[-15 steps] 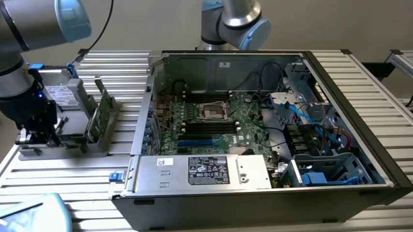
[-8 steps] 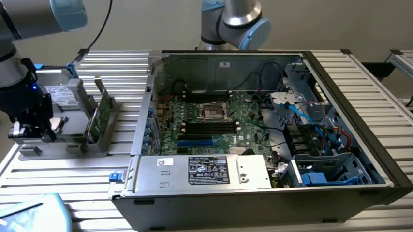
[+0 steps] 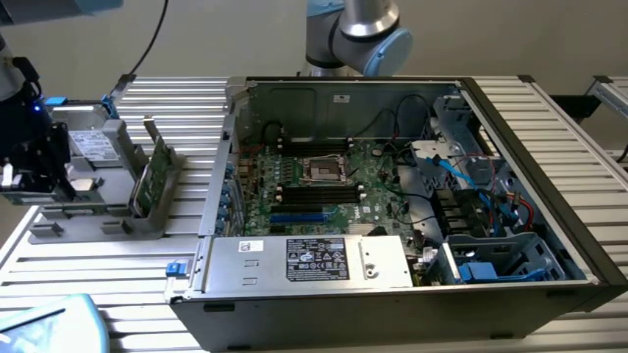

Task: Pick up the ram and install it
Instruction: 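Pick up the ram and move it above insertion slot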

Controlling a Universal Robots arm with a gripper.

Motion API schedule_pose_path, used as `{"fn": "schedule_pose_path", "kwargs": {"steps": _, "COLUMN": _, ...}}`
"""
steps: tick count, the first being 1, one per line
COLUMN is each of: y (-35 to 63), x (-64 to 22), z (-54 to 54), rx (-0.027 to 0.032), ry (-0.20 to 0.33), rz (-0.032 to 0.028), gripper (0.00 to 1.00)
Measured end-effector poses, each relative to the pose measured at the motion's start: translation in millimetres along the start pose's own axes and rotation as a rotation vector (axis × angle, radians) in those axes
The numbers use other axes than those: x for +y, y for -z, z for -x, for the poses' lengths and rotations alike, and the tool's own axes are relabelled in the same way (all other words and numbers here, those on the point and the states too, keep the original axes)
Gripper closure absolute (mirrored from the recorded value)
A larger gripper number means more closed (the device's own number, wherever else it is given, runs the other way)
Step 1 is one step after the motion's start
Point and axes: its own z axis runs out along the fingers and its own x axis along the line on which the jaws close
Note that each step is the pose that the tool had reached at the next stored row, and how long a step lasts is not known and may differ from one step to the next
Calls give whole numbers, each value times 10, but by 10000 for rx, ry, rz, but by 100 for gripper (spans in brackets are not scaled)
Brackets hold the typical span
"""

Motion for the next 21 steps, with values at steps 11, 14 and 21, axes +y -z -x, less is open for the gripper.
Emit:
{"fn": "schedule_pose_path", "kwargs": {"steps": 11, "y": 525, "x": -332, "z": -33, "rx": -3, "ry": 0, "rz": 3, "gripper": 87}}
{"fn": "schedule_pose_path", "kwargs": {"steps": 14, "y": 667, "x": -452, "z": -45, "rx": -16, "ry": 0, "rz": 4, "gripper": 87}}
{"fn": "schedule_pose_path", "kwargs": {"steps": 21, "y": 1006, "x": -751, "z": -69, "rx": -89, "ry": 6, "rz": 7, "gripper": 87}}
